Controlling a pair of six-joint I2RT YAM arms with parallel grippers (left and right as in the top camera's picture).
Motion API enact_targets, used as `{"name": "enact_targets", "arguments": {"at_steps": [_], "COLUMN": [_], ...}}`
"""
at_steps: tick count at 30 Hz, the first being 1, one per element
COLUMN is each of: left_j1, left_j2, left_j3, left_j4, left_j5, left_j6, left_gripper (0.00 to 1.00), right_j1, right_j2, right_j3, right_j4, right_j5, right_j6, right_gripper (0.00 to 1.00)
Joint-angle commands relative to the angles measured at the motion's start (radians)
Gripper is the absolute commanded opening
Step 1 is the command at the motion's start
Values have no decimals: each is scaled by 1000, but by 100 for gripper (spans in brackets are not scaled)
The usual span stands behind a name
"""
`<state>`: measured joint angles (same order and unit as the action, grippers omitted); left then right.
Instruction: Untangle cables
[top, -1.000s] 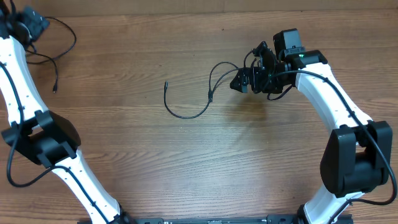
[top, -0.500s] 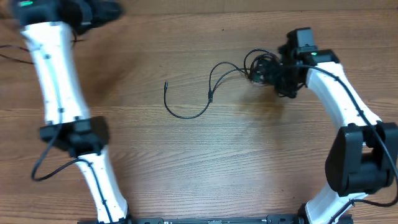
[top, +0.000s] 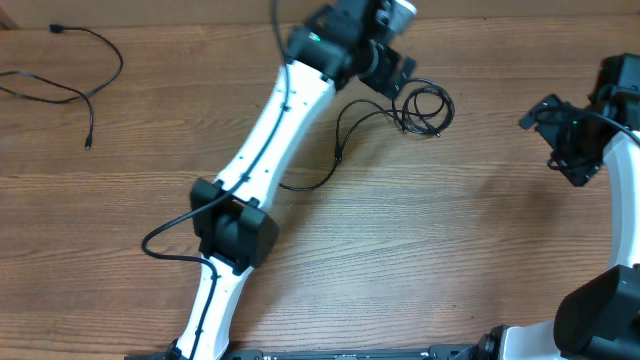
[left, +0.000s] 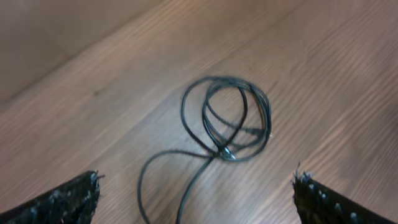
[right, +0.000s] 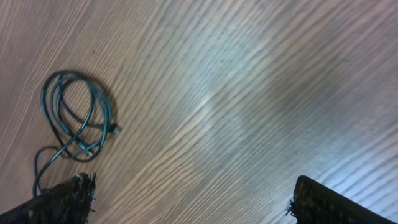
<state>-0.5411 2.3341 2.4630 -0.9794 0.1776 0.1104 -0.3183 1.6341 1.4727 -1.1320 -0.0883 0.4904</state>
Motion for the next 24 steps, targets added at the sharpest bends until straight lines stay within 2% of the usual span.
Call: {"name": "enact_targets", "arguments": {"at_steps": [1, 3, 7, 20, 24], "left_j1": [-36, -42, -42, -42, -42], "left_j2": [4, 4, 5, 28, 44], "left_j3": [-156, -218, -309, -542, -546], "left_j4": [62, 93, 157, 467, 536], "left_j5": [-58, -58, -50, -50, -47], "left_j6": [368, 425, 425, 425, 366], "left_gripper": [100, 100, 100, 79, 75], "right_j1": [-32, -35, -35, -35, -35], "right_j2": [-3, -3, -3, -3, -3], "right_j3": [13, 13, 13, 13, 13], "right_j4": [-4, -3, 2, 8, 8], "right_j5": [13, 13, 13, 13, 13], "right_j6": [-11, -27, -27, -27, -27], "right_gripper": [100, 100, 100, 100, 100]}}
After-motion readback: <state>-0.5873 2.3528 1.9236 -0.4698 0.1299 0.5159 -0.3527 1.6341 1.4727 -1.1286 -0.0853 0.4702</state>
